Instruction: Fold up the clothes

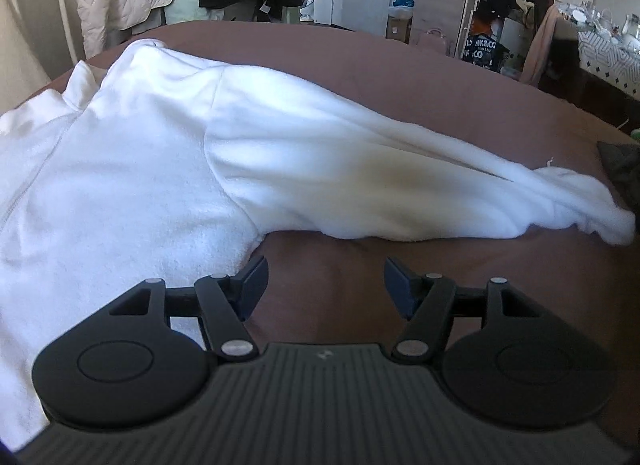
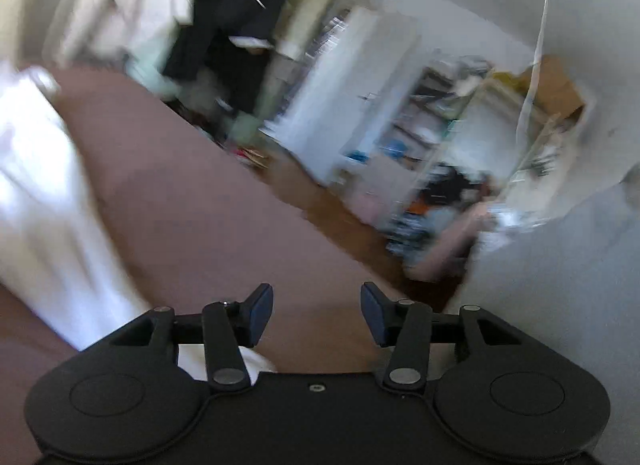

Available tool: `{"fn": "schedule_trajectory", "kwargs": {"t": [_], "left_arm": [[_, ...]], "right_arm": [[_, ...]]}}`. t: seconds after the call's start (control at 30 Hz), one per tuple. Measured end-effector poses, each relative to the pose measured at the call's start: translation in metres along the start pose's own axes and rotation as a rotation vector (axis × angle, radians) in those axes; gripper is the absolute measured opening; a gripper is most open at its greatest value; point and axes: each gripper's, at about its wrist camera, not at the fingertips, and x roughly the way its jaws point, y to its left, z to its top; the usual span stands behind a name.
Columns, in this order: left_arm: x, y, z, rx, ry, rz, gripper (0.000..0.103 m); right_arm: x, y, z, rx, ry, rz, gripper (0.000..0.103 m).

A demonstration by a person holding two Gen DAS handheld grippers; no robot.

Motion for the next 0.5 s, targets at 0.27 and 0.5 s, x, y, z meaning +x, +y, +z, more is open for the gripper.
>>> {"fn": "schedule_trajectory", "kwargs": {"t": [0.27,0.5], "left_arm": [[-0.005,0.012,-0.002,-0.007,-0.043,-0.007,0.064],[-0.01,0.032,0.001,-0.081,-0.07,-0.007,0.064]], "right_arm": [[0.04,0.04,-0.059,-0.2,0.134,0.039,0.08],[0.047,0.043,-0.063,-0.151,0.203,0.178,0.017]]}}
